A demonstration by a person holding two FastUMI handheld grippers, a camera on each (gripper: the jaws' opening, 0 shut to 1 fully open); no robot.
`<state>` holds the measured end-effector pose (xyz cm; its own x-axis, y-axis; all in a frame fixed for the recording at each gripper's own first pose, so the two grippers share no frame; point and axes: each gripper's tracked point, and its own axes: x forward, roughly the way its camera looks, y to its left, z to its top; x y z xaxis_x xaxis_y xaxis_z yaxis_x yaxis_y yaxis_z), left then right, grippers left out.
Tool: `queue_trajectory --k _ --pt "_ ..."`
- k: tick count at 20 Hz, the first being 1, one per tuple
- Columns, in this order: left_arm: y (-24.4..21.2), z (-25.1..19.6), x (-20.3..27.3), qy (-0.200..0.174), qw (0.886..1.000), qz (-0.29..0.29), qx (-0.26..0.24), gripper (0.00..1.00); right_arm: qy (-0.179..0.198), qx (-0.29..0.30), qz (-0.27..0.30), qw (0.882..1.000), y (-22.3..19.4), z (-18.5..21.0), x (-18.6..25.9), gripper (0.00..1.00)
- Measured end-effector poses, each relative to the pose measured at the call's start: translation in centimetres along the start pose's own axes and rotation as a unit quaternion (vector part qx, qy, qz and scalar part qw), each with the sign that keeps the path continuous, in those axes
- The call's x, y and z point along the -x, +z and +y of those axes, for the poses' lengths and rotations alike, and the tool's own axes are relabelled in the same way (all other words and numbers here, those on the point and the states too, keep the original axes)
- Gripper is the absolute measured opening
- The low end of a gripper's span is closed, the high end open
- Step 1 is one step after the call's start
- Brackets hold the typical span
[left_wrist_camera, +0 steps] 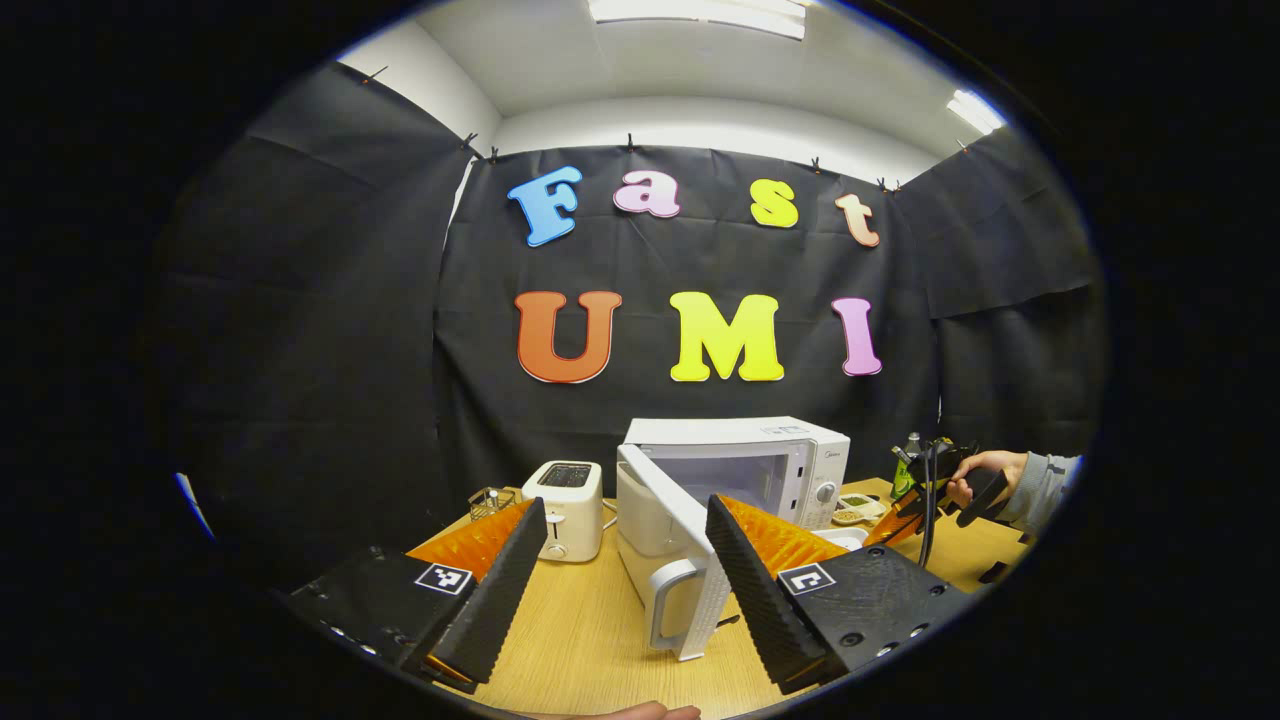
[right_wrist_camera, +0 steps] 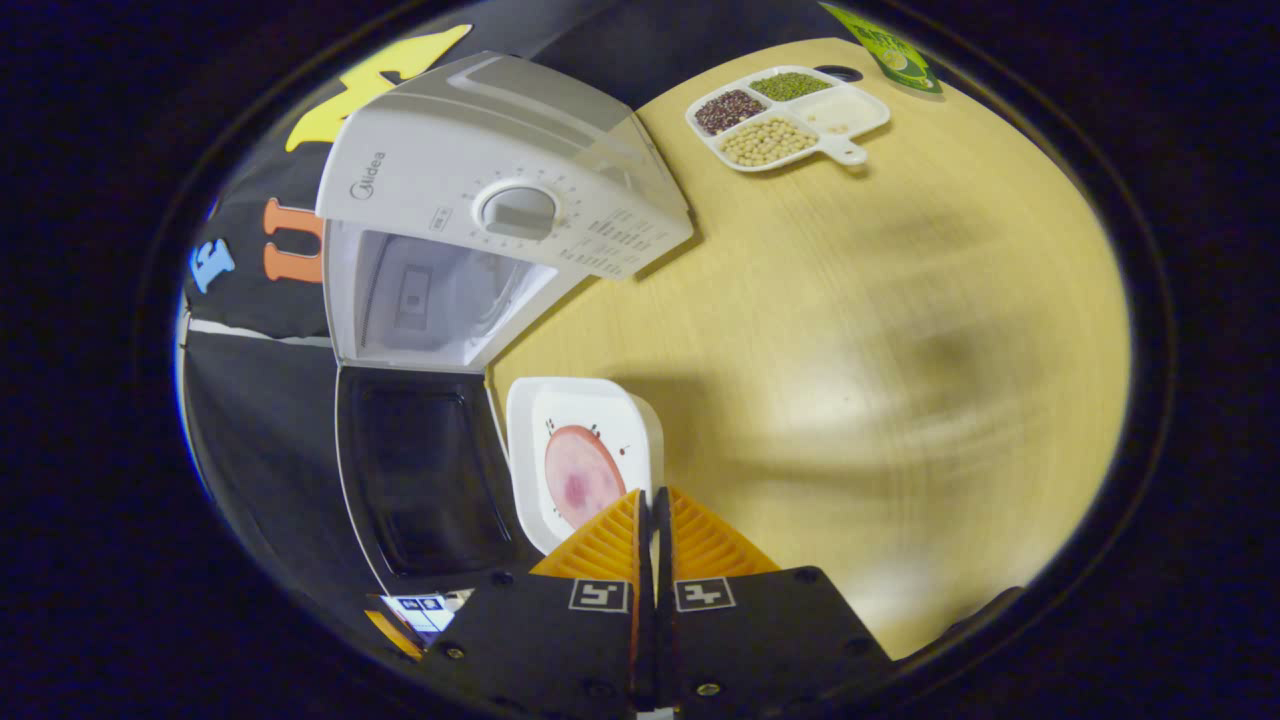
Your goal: Open the microwave oven with the left hand, put the food in, and close the microwave oven.
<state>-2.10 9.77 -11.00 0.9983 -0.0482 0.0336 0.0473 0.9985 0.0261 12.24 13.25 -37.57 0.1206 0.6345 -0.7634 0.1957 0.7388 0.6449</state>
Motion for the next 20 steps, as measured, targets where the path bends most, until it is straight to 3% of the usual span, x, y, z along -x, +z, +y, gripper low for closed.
queue_trajectory --k 1,3,4,5,6,11,15,16,17,19,20 --pt "0.2 0.1 0.2 -0.001 1.000 -0.002 0.003 0.95 0.002 -0.016 -0.010 1.000 -0.3 1.2 -0.8 0.04" --pt "0.7 0.7 0.6 -0.002 1.000 -0.007 0.010 0.95 0.004 -0.053 -0.035 0.998 -0.6 3.4 -2.3 0.04" --pt "0.8 0.8 0.6 -0.005 1.000 -0.009 0.013 0.84 0.007 -0.071 -0.052 0.996 -0.3 4.4 -3.2 0.04" --pt "0.8 0.5 0.7 -0.014 1.000 -0.010 0.015 0.84 0.016 -0.088 -0.072 0.993 0.0 5.6 -3.9 0.00" --pt "0.8 0.3 0.8 -0.020 1.000 -0.013 0.016 0.95 0.026 -0.108 -0.093 0.989 0.2 6.8 -4.5 0.04" --pt "0.1 1.9 1.3 -0.011 1.000 -0.005 0.001 0.95 0.062 -0.193 -0.214 0.956 3.5 11.1 -6.5 0.00" --pt "0.0 2.0 1.3 -0.023 1.000 -0.001 0.019 0.95 0.114 -0.242 -0.255 0.929 5.4 15.1 -8.1 0.04" --pt "-0.1 2.0 1.4 -0.026 0.999 0.000 0.022 0.95 0.121 -0.248 -0.261 0.925 5.8 16.0 -8.7 0.00" --pt "-0.2 2.5 1.4 -0.024 0.999 0.000 0.022 0.95 0.124 -0.250 -0.266 0.923 6.3 16.6 -9.5 0.05" --pt "-0.2 2.8 1.2 -0.017 1.000 -0.003 0.015 0.95 0.125 -0.245 -0.276 0.921 7.2 17.6 -11.2 0.00" --pt "-0.4 2.9 1.3 -0.017 1.000 -0.004 0.012 0.95 0.131 -0.247 -0.285 0.917 7.7 18.0 -11.8 0.07"
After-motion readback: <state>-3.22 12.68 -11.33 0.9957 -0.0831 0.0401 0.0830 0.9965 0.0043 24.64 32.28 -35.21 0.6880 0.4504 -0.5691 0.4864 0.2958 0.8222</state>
